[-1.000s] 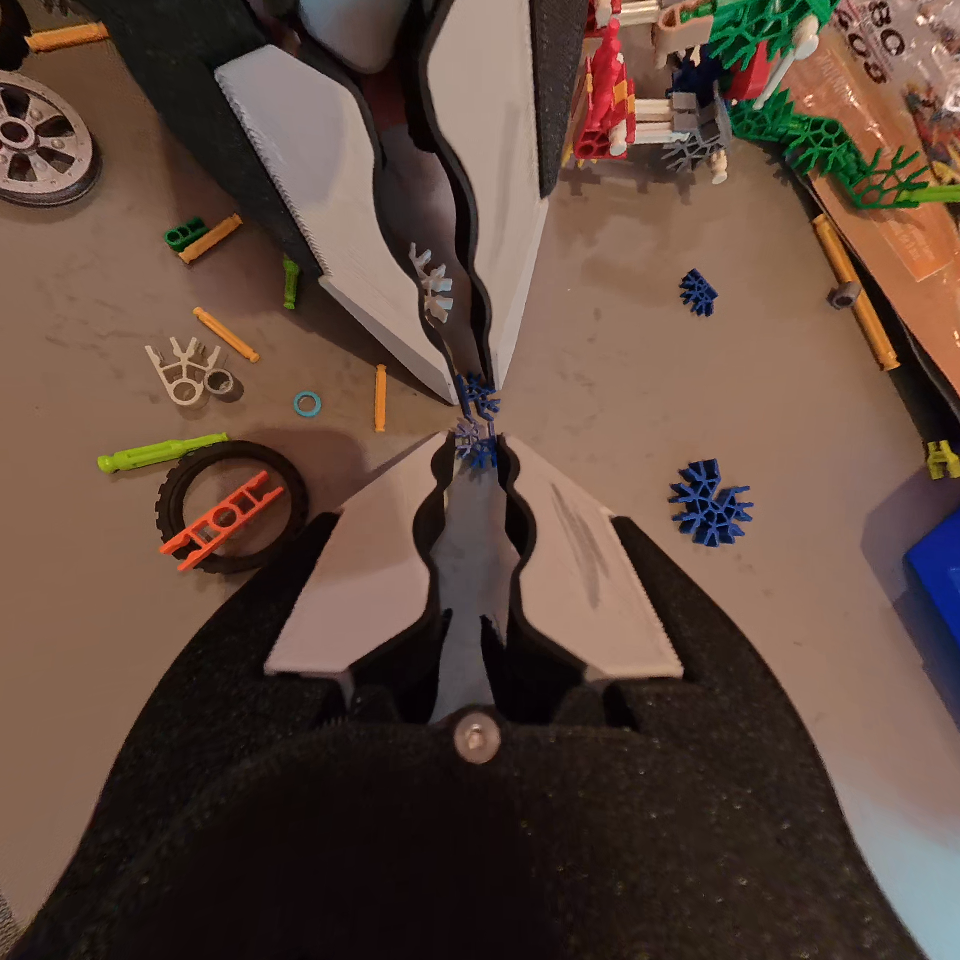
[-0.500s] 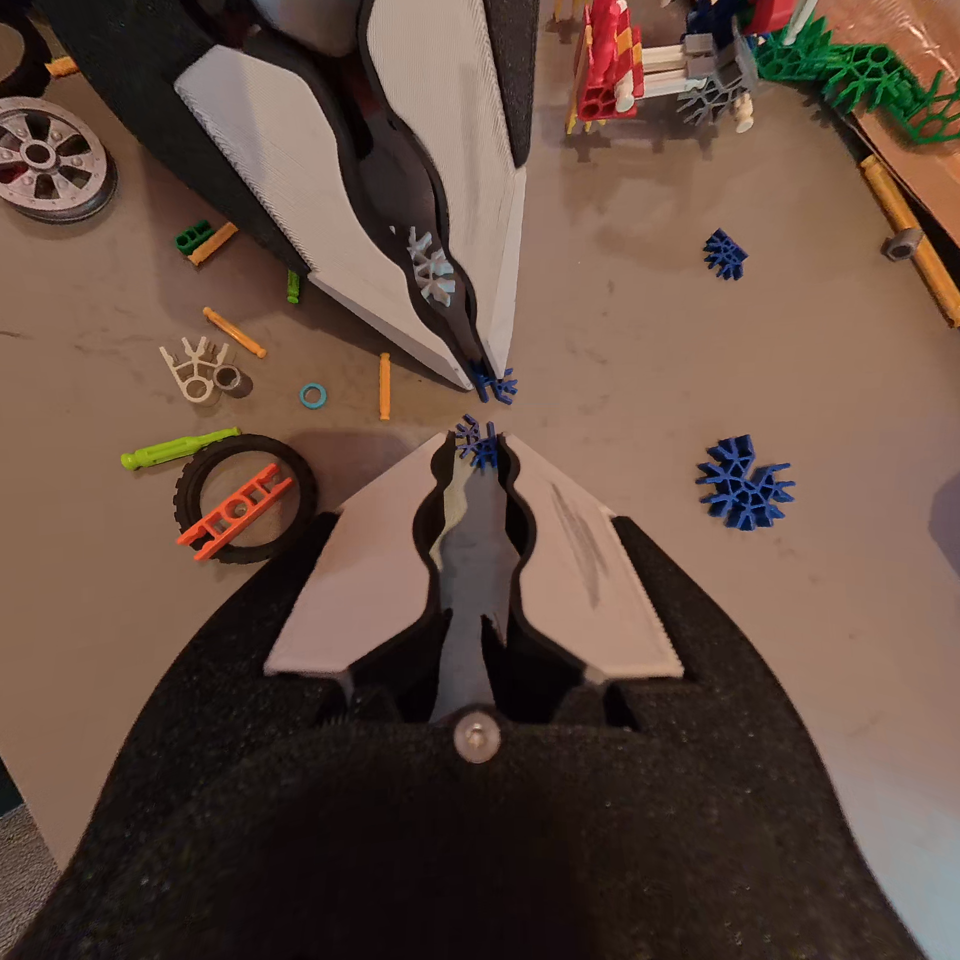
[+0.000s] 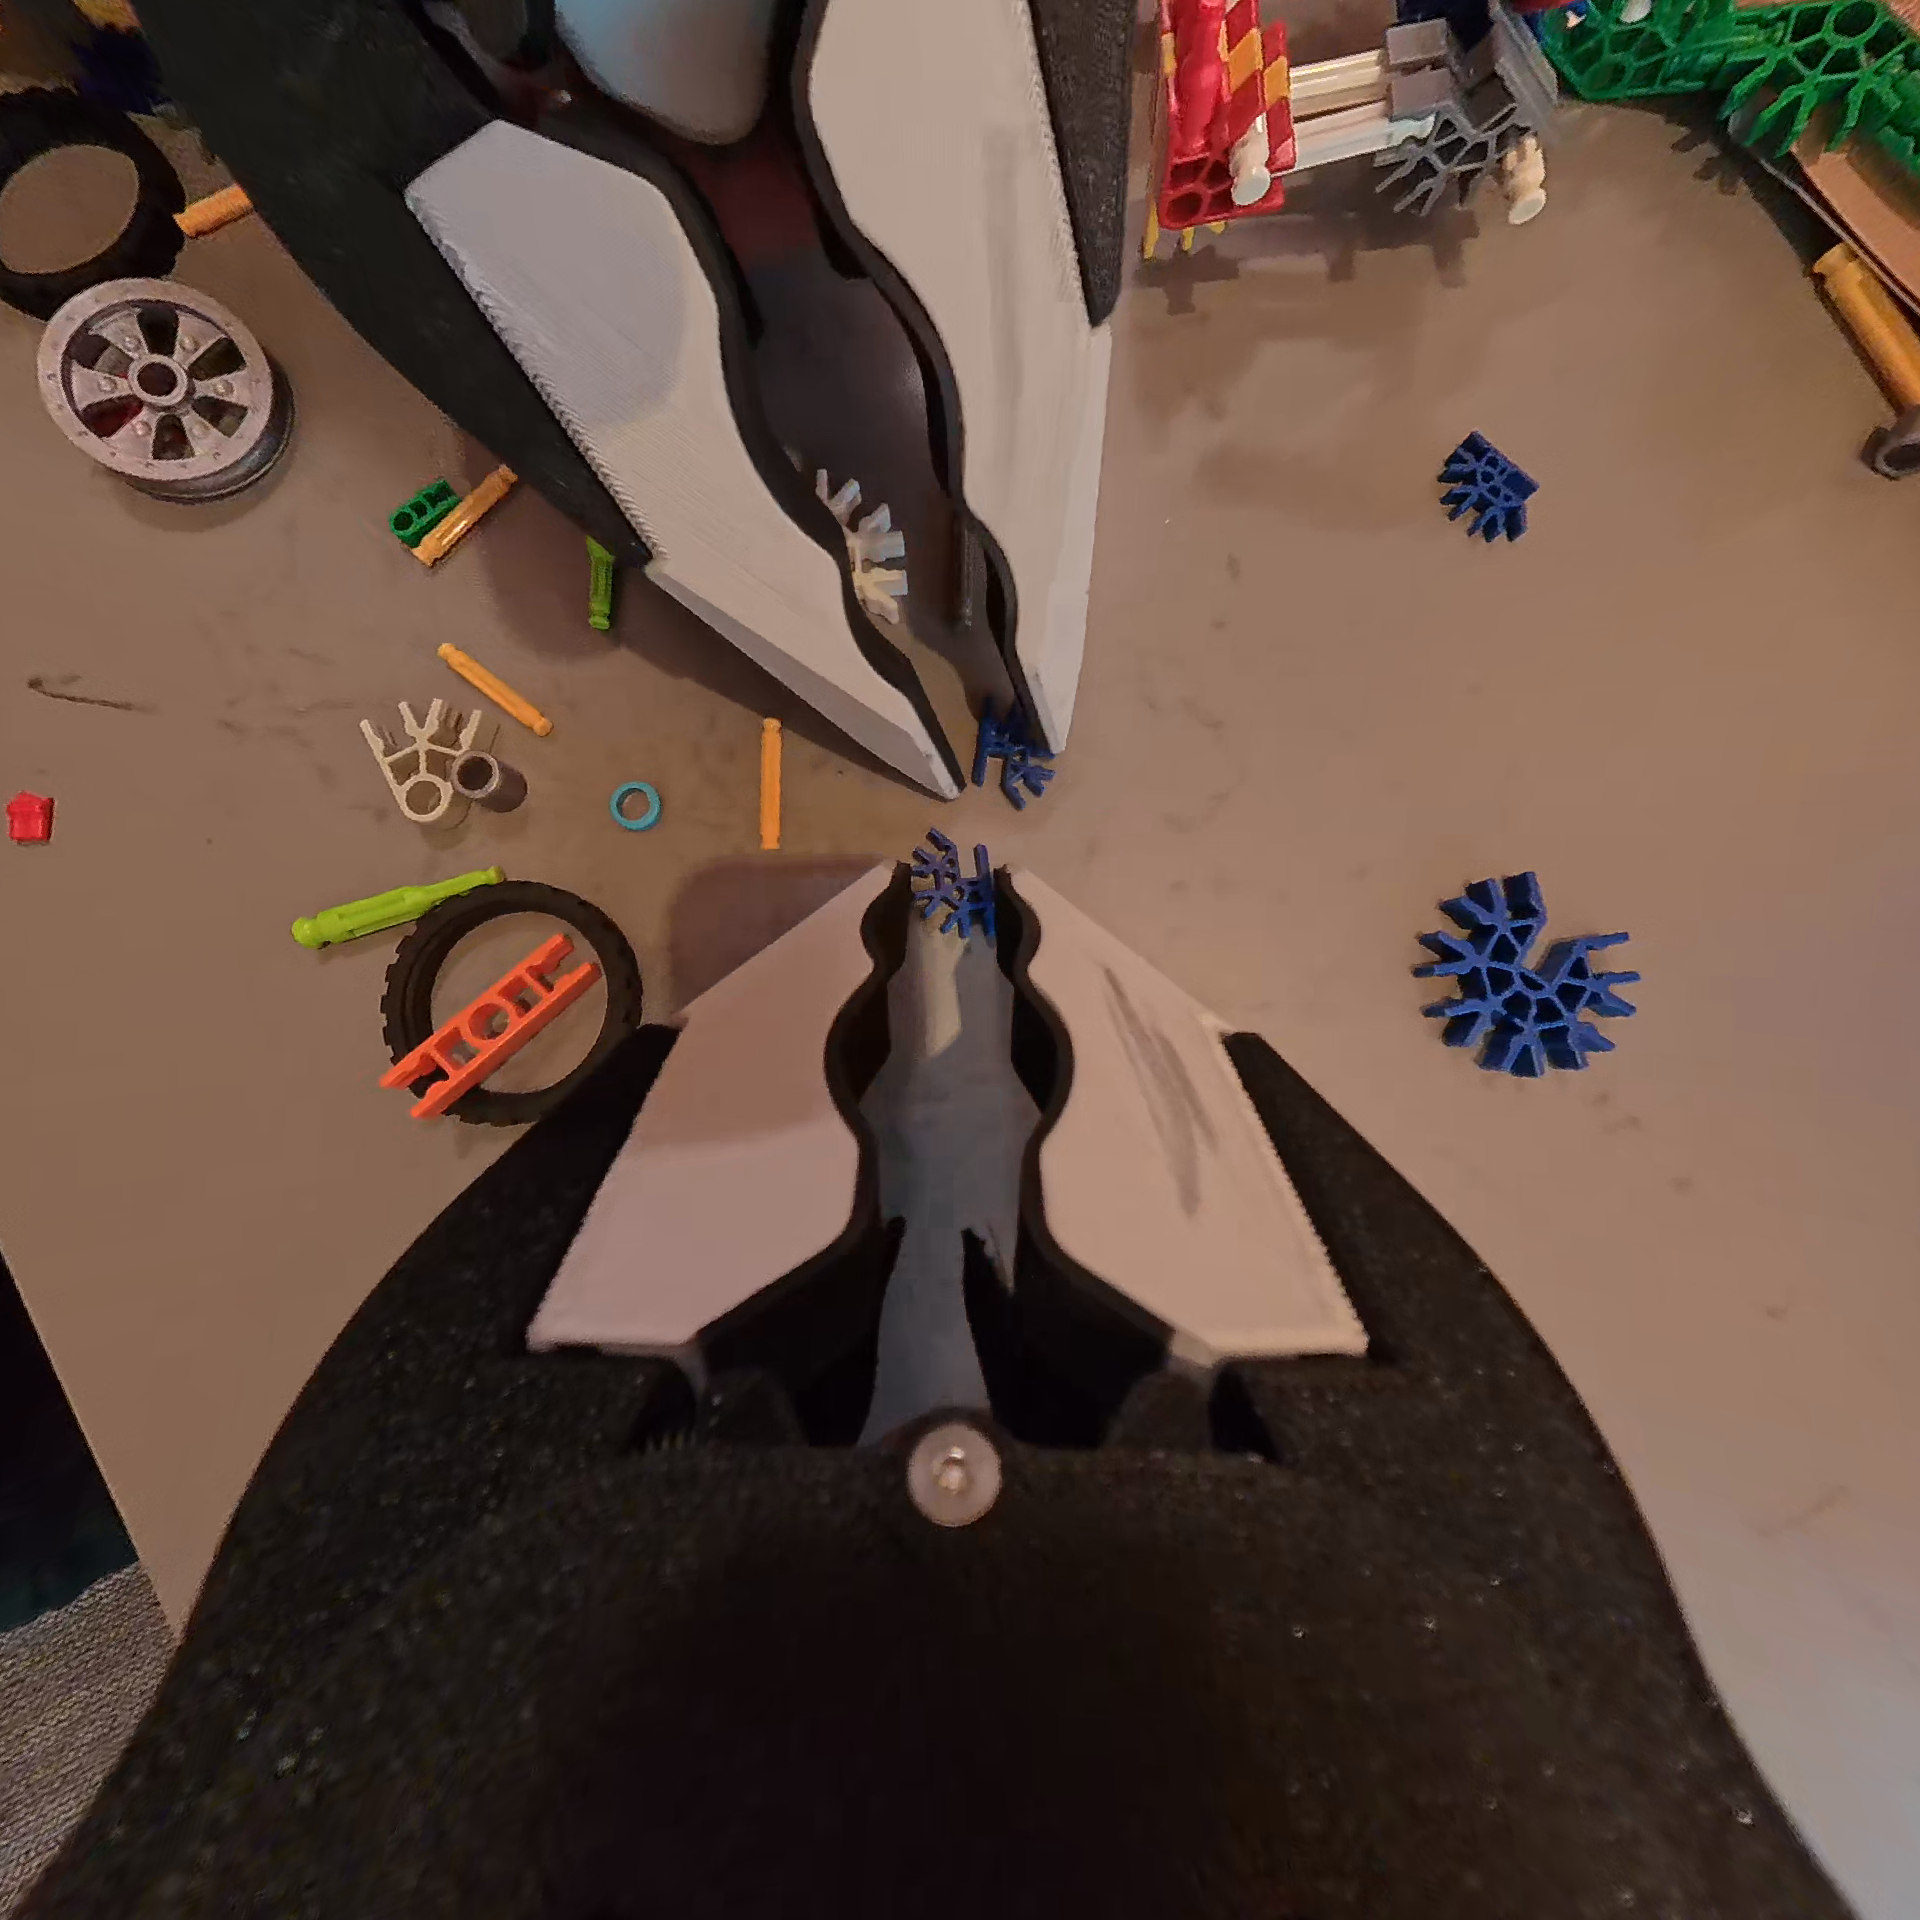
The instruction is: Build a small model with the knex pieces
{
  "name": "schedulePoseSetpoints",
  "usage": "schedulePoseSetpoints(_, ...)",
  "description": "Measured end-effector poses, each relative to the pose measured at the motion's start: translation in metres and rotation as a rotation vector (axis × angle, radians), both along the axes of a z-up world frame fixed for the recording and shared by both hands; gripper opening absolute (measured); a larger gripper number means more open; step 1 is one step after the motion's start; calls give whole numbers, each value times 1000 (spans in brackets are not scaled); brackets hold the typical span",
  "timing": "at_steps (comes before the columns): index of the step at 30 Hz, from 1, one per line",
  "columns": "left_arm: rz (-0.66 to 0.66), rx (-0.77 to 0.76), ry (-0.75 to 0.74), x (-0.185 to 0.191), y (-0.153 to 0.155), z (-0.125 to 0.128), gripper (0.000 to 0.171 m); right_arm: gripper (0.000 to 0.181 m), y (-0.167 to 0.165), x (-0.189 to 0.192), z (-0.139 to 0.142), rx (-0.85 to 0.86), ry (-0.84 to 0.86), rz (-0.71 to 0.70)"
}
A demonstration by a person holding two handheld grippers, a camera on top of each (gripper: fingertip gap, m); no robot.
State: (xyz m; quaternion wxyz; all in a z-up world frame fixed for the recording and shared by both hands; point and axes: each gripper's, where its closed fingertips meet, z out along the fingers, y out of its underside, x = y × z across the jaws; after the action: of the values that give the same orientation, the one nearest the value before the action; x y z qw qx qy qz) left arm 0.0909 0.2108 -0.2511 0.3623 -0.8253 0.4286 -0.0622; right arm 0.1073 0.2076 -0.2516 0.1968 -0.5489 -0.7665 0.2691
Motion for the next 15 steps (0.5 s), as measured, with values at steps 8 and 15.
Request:
schedulePoseSetpoints(8, -3, 0, 19, 2, 2, 0, 10, 21, -2, 1, 0, -23, -6, 7)
schedulePoseSetpoints(15, -43, 72, 60, 7, 3, 1, 1, 27, 8, -2, 2, -67, 2, -65)
